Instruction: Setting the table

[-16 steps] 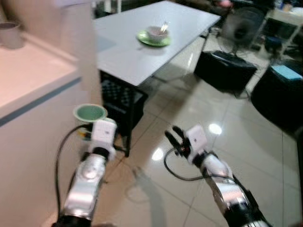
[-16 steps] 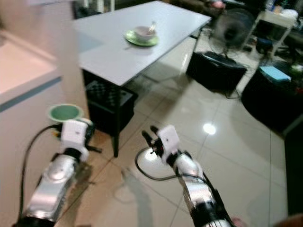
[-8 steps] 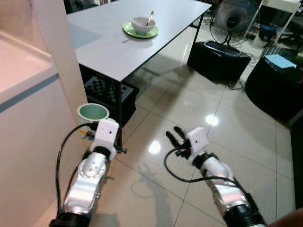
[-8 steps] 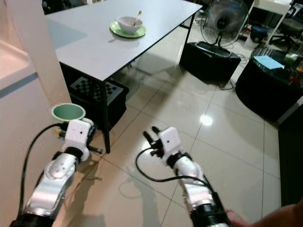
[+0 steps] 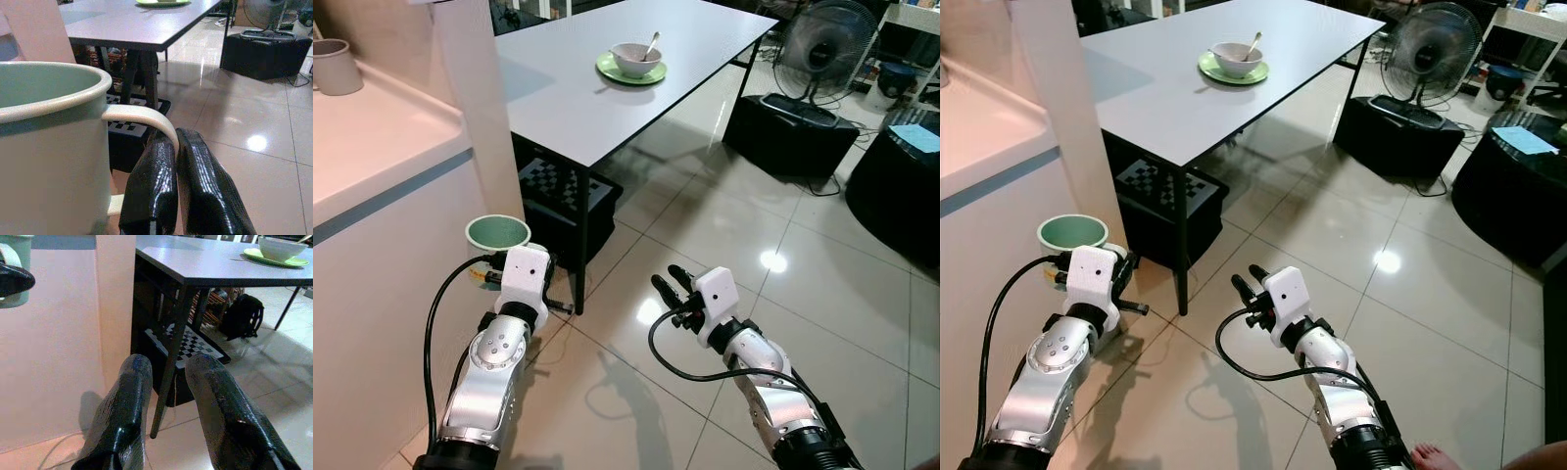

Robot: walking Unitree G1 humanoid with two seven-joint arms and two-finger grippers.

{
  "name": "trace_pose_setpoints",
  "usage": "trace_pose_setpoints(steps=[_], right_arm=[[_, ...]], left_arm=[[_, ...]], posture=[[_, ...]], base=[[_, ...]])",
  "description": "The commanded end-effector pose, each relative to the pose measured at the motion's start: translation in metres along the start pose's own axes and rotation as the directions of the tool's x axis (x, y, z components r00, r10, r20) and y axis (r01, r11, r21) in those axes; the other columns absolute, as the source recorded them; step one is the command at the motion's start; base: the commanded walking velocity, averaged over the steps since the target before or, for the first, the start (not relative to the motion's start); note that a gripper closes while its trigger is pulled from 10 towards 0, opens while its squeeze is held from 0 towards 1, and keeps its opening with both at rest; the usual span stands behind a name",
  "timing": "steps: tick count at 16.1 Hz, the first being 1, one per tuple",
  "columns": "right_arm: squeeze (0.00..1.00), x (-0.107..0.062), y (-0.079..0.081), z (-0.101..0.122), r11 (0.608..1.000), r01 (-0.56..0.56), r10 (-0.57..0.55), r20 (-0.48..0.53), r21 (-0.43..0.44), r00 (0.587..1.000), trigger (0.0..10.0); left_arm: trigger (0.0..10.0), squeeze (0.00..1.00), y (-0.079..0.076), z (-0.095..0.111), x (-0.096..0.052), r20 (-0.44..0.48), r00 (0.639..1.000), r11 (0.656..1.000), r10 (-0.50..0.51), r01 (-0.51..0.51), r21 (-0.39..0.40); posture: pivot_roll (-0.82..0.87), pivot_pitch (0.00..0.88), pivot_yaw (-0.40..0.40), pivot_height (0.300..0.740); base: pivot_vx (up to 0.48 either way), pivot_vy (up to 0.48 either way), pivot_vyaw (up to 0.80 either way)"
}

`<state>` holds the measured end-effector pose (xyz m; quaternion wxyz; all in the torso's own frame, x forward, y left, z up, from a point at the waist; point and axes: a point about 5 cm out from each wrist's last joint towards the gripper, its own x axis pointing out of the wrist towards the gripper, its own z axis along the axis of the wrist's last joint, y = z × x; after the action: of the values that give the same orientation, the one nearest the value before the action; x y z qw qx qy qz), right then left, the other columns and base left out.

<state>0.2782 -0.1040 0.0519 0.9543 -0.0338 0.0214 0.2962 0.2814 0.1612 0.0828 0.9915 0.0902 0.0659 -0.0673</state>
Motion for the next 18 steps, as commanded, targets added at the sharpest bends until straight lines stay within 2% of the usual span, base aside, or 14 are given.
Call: trace_pose_setpoints(steps=[1,3,5,6,9,13,14,18], right_arm=[[0.0,0.0,-0.006,0.003,1.0,0.009,-0.009,0.003,-0.017,1.0,10.0],[0.0,-0.003,-0.015,0.005,0.999,0.015,-0.016,-0.002,-0.036,1.0,10.0],[0.0,-0.004,-0.017,0.005,0.999,0.02,-0.021,-0.005,-0.037,1.0,10.0],[0.0,-0.001,-0.014,0.004,0.999,0.032,-0.032,0.0,-0.023,0.999,10.0],[0.0,0.003,-0.007,0.002,0.999,0.048,-0.048,0.009,0.004,0.999,10.0],[0.0,0.003,-0.006,0.004,0.999,0.049,-0.049,0.018,0.001,0.999,10.0],[0.0,0.003,-0.007,0.004,0.999,0.049,-0.049,0.019,-0.001,0.999,10.0],[0.0,0.004,-0.008,0.005,0.998,0.056,-0.056,0.025,-0.009,0.998,10.0]], left_arm=[[10.0,0.0,-0.002,0.004,0.001,0.021,1.0,1.0,-0.007,0.007,0.0],[10.0,0.0,-0.011,0.001,0.002,0.022,1.0,0.999,-0.023,0.023,-0.022],[10.0,0.0,-0.013,0.003,0.005,0.037,0.999,1.0,-0.019,0.018,0.02],[10.0,0.0,-0.01,0.006,0.006,0.067,0.997,0.999,-0.034,0.033,0.018],[10.0,0.0,-0.002,0.005,0.005,0.056,0.997,0.998,-0.045,0.043,0.04],[10.0,0.0,0.001,0.006,0.005,0.06,0.995,0.996,-0.076,0.074,0.042],[10.0,0.0,0.001,0.006,0.005,0.064,0.995,0.996,-0.08,0.078,0.032],[10.0,0.0,0.001,0.008,0.008,0.067,0.993,0.992,-0.102,0.097,0.076]], posture=[[0.13,0.0,-0.092,0.74],[0.11,0.0,-0.107,0.74],[0.12,0.0,-0.101,0.74],[0.14,0.0,-0.068,0.74],[0.14,0.0,-0.037,0.74],[0.13,0.0,-0.043,0.74],[0.13,0.0,-0.043,0.74],[0.12,0.0,-0.029,0.74]], base=[[0.0,0.0,0.0],[0.0,0.0,0.0],[0.0,0.0,0.0],[0.0,0.0,0.0],[0.0,0.0,0.0],[0.0,0.0,0.0],[0.24,0.0,0.0],[0.48,0.0,0.0]])
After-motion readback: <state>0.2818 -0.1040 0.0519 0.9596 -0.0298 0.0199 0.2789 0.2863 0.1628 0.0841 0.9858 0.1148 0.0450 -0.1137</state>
